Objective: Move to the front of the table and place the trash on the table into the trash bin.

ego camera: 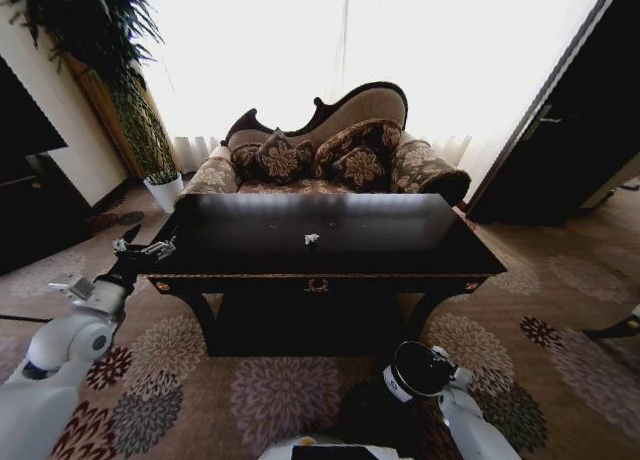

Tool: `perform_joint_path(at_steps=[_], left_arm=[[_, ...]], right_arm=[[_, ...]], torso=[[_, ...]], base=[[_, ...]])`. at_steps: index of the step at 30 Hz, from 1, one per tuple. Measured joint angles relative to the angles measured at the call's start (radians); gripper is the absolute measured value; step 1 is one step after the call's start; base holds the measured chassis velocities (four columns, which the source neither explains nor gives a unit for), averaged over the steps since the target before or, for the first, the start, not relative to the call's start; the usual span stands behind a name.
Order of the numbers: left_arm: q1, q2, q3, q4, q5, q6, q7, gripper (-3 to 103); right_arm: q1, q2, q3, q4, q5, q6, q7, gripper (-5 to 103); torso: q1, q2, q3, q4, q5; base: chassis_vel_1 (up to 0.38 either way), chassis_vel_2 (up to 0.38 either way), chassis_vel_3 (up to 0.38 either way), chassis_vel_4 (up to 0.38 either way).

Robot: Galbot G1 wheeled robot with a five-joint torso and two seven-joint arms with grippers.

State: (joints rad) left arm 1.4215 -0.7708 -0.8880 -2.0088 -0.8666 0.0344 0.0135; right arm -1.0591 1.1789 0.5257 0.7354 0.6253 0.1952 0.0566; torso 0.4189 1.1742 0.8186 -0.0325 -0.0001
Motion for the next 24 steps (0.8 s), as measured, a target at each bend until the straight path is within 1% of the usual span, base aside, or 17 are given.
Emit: perform_joint_path(at_steps=[5,6,7,8,9,12,14,18,20,24], left_arm=[[0.000,0.000,0.000,0.000,0.000,0.000,0.000,100],[0.000,0.000,0.000,0.000,0.000,0.000,0.000,100],[0.000,0.000,0.000,0.000,0.000,0.000,0.000,100],[0.000,0.000,0.000,0.000,0.000,0.000,0.000,100],[0.000,0.000,0.000,0.000,0.000,0.000,0.000,100],[0.000,0.000,0.000,0.000,0.000,0.000,0.000,100],[0.000,0.000,0.000,0.000,0.000,0.000,0.000,100],[0.000,0.000,0.000,0.000,0.000,0.000,0.000,100],[0.000,0.000,0.000,0.000,0.000,0.000,0.000,100],[0.000,0.000,0.000,0.000,0.000,0.000,0.000,100]], right_arm=[[0.008,0.016,-0.004,-0.022,-0.002,0.002,0.000,2],[0.008,0.018,-0.004,-0.022,-0.001,0.002,0.000,5],[0.008,0.018,-0.004,-0.021,-0.001,0.002,0.000,5],[0.008,0.018,-0.004,-0.021,-0.001,0.001,0.000,10],[0.008,0.018,-0.004,-0.021,-0.001,0.001,0.000,10],[0.008,0.019,-0.003,-0.021,0.001,-0.001,0.000,27],[0.009,0.019,-0.003,-0.021,0.002,-0.001,0.000,27],[0.006,0.019,0.000,-0.016,0.004,-0.002,0.000,48],[0.004,0.018,0.001,-0.013,0.004,-0.003,0.000,48],[-0.002,0.022,0.002,0.004,0.005,-0.008,0.001,70]], torso=[[0.000,0.000,0.000,0.0001,0.0003],[0.000,0.000,0.000,0.0000,0.0001],[0.000,0.000,0.000,0.0000,0.0001],[0.000,0.000,0.000,0.0000,0.0001],[0.000,0.000,0.000,0.0000,0.0001],[0.000,0.000,0.000,0.0000,0.0001],[0.000,0.000,0.000,0.0000,0.0001],[0.000,0.000,0.000,0.0000,0.0001],[0.000,0.000,0.000,0.0000,0.0000],[0.000,0.000,0.000,0.0000,0.0001]], base=[[0.000,0.000,0.000,0.000],[0.000,0.000,0.000,0.000],[0.000,0.000,0.000,0.000],[0.000,0.000,0.000,0.000],[0.000,0.000,0.000,0.000],[0.000,0.000,0.000,0.000],[0.000,0.000,0.000,0.000],[0.000,0.000,0.000,0.000],[0.000,0.000,0.000,0.000],[0.000,0.000,0.000,0.000]])
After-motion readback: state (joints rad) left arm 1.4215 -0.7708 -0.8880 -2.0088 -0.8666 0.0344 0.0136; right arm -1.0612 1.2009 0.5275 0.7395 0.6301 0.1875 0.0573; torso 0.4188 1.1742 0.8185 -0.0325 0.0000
